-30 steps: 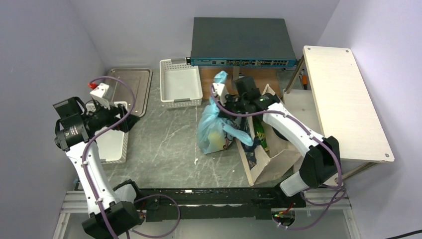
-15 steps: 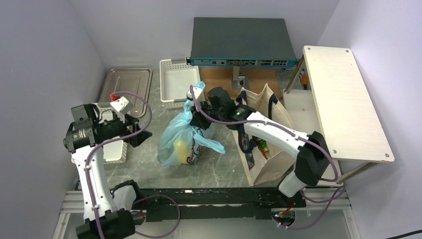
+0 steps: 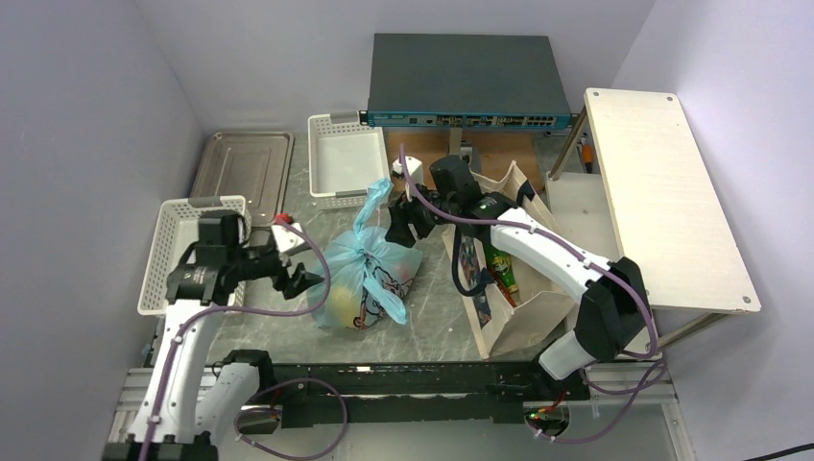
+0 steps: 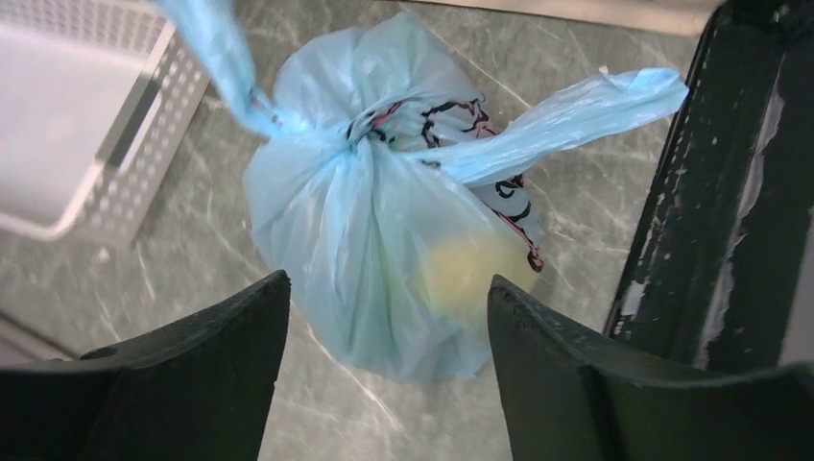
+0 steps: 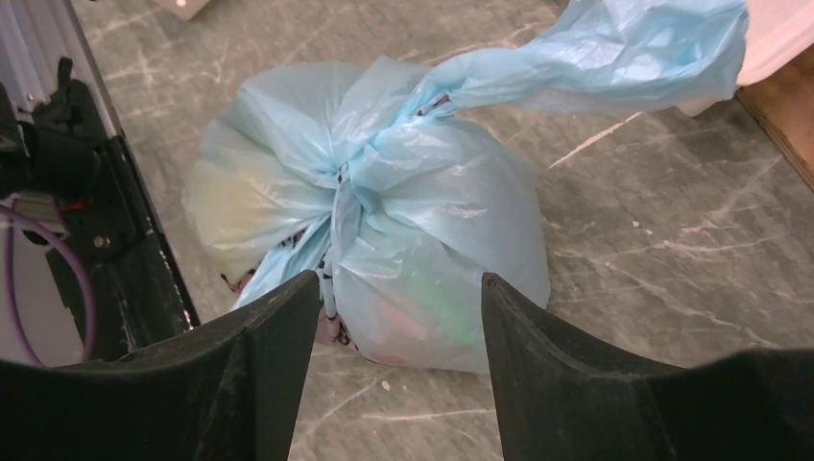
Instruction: Untie the knot of the grocery bags and take out the mixed food
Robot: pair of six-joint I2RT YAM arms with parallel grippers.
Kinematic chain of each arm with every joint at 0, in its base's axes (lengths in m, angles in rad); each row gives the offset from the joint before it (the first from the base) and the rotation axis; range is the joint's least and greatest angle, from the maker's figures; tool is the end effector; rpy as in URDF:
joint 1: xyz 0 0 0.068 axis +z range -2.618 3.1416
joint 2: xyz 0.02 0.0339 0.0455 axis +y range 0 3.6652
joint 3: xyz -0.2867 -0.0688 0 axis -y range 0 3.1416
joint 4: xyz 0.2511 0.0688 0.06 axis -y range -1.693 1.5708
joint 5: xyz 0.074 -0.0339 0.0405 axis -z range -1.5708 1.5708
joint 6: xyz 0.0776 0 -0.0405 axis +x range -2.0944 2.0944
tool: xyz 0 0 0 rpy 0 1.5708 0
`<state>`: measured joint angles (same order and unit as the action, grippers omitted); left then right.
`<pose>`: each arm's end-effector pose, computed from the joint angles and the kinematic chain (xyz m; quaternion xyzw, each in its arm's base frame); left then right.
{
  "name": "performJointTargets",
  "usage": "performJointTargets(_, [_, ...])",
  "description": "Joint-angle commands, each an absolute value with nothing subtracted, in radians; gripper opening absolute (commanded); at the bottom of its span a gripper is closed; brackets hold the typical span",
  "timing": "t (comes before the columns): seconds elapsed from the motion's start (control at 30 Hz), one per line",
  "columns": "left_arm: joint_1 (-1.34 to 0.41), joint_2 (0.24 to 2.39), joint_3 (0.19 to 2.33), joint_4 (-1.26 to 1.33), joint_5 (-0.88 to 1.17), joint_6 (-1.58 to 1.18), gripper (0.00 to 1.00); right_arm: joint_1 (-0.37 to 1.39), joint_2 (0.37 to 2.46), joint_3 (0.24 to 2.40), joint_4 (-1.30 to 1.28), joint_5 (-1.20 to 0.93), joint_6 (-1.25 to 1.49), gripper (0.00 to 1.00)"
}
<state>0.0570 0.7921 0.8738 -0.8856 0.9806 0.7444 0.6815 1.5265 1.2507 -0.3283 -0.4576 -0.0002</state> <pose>0.1488 -0.0561 0.3135 0.4416 0.7109 -0.2734 0.4742 0.2762 0.2682 0.3077 -0.3876 0.7775 0.3405 0.3595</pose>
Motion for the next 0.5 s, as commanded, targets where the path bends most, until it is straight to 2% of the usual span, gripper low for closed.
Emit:
performJointTargets(0.0, [-0.17, 0.892, 0.87, -0.612, 0.765, 0.715, 0.73, 0.693, 1.526, 1.261, -0.331, -0.484, -0.094, 0.64])
performJointTargets(0.13, [-0.301, 1.009, 0.884, -0.502, 0.627, 0.717, 0.7, 0.703, 1.549, 1.244, -0.278, -0.524, -0.092, 0.66])
performJointTargets(0.37, [-0.364, 1.161, 0.824, -0.4, 0.574, 0.785, 0.7, 0.718, 1.633, 1.212, -0.192, -0.532, -0.091, 0.69])
performJointTargets(0.47, [-0.368, 1.206, 0.815, -0.368, 0.537, 0.755, 0.64, 0.719, 1.667, 1.213, -0.183, -0.535, -0.101, 0.69])
